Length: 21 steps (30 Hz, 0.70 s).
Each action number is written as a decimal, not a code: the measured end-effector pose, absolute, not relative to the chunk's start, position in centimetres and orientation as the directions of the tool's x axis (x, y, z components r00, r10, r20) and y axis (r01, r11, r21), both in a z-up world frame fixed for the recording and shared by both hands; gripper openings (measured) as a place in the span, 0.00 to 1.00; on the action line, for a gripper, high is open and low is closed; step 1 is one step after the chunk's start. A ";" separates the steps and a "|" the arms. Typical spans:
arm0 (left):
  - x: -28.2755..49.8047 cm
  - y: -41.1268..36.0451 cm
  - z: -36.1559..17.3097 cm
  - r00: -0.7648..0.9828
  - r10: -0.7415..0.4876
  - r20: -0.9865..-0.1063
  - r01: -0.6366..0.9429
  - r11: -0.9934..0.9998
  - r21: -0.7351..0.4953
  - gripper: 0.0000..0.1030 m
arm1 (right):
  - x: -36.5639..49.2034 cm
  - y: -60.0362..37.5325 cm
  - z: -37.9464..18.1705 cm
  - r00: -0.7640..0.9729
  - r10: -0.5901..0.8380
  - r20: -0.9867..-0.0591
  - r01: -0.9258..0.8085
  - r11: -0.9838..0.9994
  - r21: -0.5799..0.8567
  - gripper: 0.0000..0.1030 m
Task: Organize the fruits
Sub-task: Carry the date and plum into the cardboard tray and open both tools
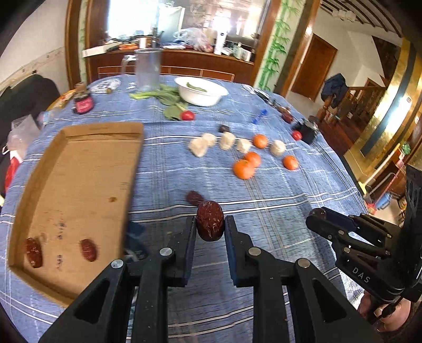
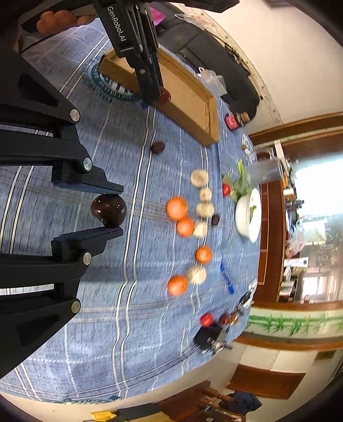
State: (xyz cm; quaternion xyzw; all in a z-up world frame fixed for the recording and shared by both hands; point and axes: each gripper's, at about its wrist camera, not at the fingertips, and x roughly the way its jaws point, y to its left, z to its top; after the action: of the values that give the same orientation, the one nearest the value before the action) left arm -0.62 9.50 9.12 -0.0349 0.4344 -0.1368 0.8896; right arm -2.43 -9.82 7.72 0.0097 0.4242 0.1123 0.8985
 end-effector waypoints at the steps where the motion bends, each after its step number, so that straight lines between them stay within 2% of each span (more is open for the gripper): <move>1: -0.7 10.2 9.2 0.591 -0.265 -0.762 0.202 0.963 -0.178 0.20 | -2.3 -9.0 7.8 0.614 0.219 -0.758 -0.207 0.972 0.113 0.26; 21: -0.7 26.6 9.6 0.644 -0.062 -0.763 -0.092 0.983 -0.158 0.20 | 2.4 5.4 8.7 0.540 0.382 -0.750 -0.444 0.886 0.132 0.26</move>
State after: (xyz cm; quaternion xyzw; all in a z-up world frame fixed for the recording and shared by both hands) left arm -0.69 26.55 9.57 -0.0912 0.4220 0.0082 0.9020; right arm 2.39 5.38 8.71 -0.0370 0.4179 0.2356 0.8766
